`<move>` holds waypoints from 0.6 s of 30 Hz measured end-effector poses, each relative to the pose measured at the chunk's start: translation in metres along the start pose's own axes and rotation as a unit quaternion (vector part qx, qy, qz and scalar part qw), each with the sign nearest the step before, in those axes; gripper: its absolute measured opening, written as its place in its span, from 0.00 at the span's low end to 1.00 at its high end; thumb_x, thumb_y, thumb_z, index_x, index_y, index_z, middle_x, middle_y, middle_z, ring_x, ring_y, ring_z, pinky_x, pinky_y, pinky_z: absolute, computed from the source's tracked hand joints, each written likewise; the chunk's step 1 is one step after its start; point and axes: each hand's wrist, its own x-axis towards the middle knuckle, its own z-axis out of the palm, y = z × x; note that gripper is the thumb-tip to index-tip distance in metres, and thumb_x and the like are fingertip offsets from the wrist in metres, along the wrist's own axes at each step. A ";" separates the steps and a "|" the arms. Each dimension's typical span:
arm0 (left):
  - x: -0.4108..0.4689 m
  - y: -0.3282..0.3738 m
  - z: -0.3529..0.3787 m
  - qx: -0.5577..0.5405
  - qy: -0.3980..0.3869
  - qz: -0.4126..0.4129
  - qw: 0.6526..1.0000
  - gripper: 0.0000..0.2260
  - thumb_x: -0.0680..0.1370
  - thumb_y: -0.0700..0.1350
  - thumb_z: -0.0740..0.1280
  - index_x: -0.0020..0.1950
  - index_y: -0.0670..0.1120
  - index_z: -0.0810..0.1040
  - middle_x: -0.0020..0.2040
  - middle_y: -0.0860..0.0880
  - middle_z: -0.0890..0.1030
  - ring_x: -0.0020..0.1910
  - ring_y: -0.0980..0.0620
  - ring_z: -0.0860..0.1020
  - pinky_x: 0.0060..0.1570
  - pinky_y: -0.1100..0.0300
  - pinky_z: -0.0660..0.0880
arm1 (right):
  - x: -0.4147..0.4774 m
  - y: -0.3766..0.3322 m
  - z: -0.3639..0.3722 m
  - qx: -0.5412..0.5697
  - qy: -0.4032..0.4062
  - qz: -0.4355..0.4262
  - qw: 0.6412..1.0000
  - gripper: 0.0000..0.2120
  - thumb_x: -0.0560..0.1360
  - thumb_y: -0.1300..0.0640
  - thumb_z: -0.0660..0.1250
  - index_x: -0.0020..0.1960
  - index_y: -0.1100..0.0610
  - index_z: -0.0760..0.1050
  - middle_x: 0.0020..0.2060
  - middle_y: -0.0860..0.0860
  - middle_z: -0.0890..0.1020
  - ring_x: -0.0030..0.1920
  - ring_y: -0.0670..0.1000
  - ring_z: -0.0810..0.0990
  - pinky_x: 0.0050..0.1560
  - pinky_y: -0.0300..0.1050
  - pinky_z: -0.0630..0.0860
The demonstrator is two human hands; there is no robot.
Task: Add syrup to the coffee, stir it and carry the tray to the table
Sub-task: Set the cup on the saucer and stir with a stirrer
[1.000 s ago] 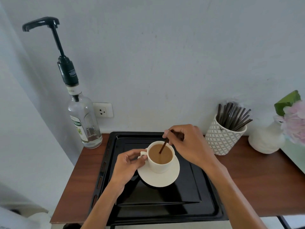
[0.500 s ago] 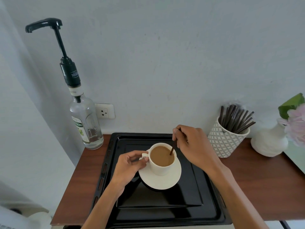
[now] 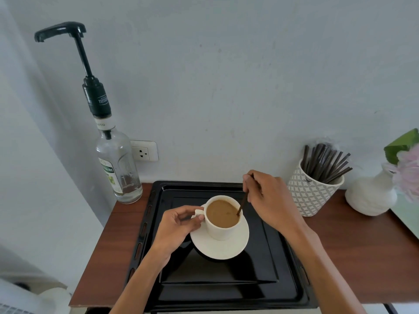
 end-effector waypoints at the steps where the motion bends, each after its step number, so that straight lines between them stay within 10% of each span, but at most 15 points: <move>1: 0.000 0.000 0.000 0.000 0.001 0.000 1.000 0.08 0.76 0.40 0.76 0.52 0.50 0.89 0.51 0.47 0.90 0.53 0.51 0.87 0.54 0.57 0.83 | -0.003 0.001 0.000 0.025 -0.012 0.006 1.000 0.17 0.85 0.53 0.60 0.39 0.52 0.76 0.29 0.48 0.81 0.30 0.50 0.81 0.36 0.41 0.77; 12: -0.003 0.006 0.000 0.024 0.003 0.017 1.000 0.08 0.77 0.39 0.75 0.53 0.49 0.89 0.51 0.49 0.90 0.52 0.52 0.87 0.50 0.60 0.83 | 0.002 -0.006 0.003 0.022 0.000 -0.014 1.000 0.14 0.85 0.57 0.60 0.43 0.59 0.77 0.31 0.54 0.82 0.32 0.55 0.82 0.42 0.58 0.81; 18: -0.006 0.007 0.001 0.024 0.008 0.015 1.000 0.08 0.77 0.40 0.75 0.55 0.49 0.89 0.52 0.50 0.90 0.53 0.52 0.87 0.52 0.59 0.82 | -0.012 -0.008 0.009 0.122 -0.045 0.028 0.991 0.17 0.85 0.54 0.60 0.39 0.54 0.77 0.31 0.54 0.85 0.30 0.51 0.84 0.37 0.47 0.85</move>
